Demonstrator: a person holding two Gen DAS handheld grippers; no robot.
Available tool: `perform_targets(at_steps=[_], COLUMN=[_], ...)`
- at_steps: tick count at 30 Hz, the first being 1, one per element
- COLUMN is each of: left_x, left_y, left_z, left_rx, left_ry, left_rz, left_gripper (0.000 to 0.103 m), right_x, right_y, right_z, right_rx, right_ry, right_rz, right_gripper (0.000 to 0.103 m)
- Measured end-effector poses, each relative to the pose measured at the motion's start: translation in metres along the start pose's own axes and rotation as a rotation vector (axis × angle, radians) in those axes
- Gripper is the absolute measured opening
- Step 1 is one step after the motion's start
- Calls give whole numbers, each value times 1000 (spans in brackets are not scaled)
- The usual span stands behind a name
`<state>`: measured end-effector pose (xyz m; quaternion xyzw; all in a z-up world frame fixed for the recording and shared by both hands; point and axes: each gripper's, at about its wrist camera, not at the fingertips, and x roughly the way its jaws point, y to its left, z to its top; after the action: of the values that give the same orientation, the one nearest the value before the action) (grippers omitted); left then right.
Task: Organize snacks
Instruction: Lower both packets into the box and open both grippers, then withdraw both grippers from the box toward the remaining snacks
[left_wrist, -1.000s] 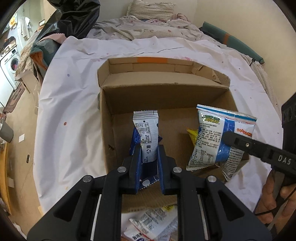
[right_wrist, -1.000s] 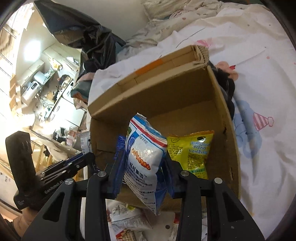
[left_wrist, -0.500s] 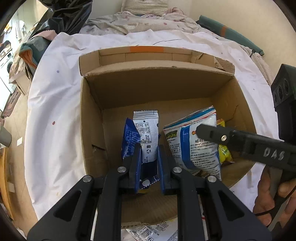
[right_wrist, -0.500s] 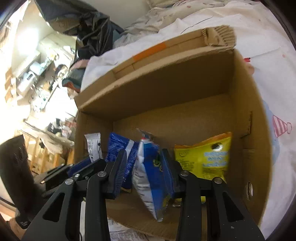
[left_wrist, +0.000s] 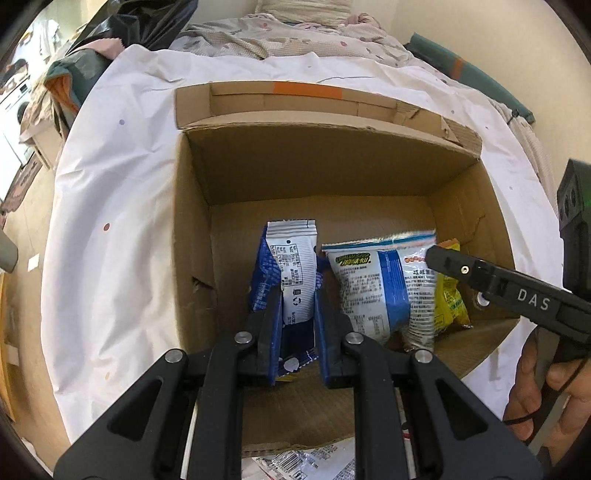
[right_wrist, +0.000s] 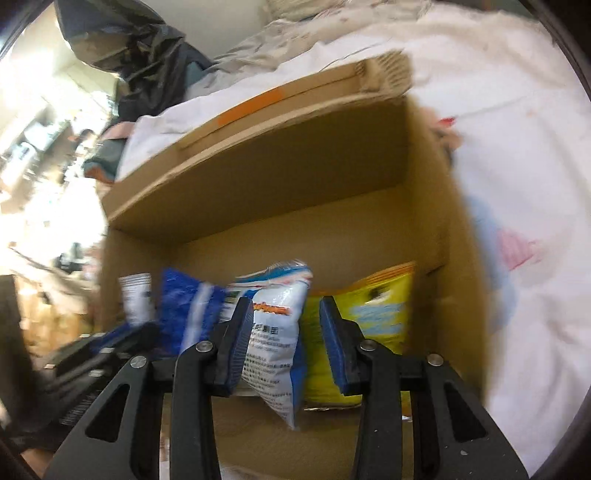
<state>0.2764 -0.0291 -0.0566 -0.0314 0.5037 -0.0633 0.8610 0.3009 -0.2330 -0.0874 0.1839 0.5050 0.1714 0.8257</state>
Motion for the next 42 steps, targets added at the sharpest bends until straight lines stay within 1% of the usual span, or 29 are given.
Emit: perform_targets(at_steps=[3, 4, 6, 7, 8, 9, 10, 11, 13, 16, 19, 21, 23, 28, 30, 31, 33, 34, 35, 37, 38, 42], left_x=[2, 3, 4, 4, 5, 4, 3, 1, -2, -2, -3, -7, -13, -39, -52, -58, -74, -79, -85, -93, -97, -106], left_y=[3, 3, 0, 0, -2, -3, -3, -3, -4, -6, -7, -7, -8, -2, 1, 2, 7, 9, 12, 16, 18, 25], left_z=[0, 0, 0, 0, 0, -1, -1, -2, -2, -3, -4, -5, -7, -11, -13, -14, -19, -21, -25, -32, -37, -54], left_rx=[-17, -20, -23, -19, -13, -8, -9, -14, -14, -9, -9, -7, 0, -34, -31, -29, -44, -53, -67, -83, -88, -104], left_ry=[13, 17, 29, 35, 41, 45, 39, 30, 17, 21, 15, 1, -15, -68, -97, -116, -165, -177, -193, -207, -211, -206], left_rz=[-5, -9, -22, -27, -31, -36, -38, -36, -30, -39, -38, -42, -47, -50, -53, -48, -34, -28, -18, 2, 21, 40], left_gripper=[14, 14, 15, 19, 30, 38, 51, 59, 64, 67, 74, 75, 75, 77, 77, 77, 77, 80, 84, 89, 90, 90], right_x=[4, 5, 3, 1, 0, -2, -3, -5, -8, -10, -11, -11, -15, -36, -48, -54, -67, -72, -79, -85, -88, -97], right_y=[-12, -13, -13, -12, -12, -12, -10, -10, -9, -13, -12, -8, -4, 5, 5, 4, 4, 3, 2, 0, -1, -7], right_z=[-1, -3, -5, -5, -4, -3, -1, 0, 2, 2, 2, 2, 2, -8, -12, -14, -19, -21, -25, -32, -35, -52], right_rx=[79, 87, 84, 83, 87, 92, 96, 98, 103, 121, 117, 115, 106, 65, 66, 69, 68, 66, 64, 61, 63, 90], right_ry=[40, 46, 39, 36, 31, 25, 14, 0, -17, -17, -15, -13, -16, -46, -59, -68, -90, -102, -116, -110, -102, -80], right_rz=[90, 101, 98, 107, 119, 127, 132, 133, 131, 145, 148, 154, 160, 159, 159, 164, 160, 154, 146, 140, 142, 161], right_gripper=[39, 41, 41, 41, 43, 51, 56, 63, 66, 66, 69, 76, 80, 86, 89, 90, 96, 97, 98, 98, 98, 98])
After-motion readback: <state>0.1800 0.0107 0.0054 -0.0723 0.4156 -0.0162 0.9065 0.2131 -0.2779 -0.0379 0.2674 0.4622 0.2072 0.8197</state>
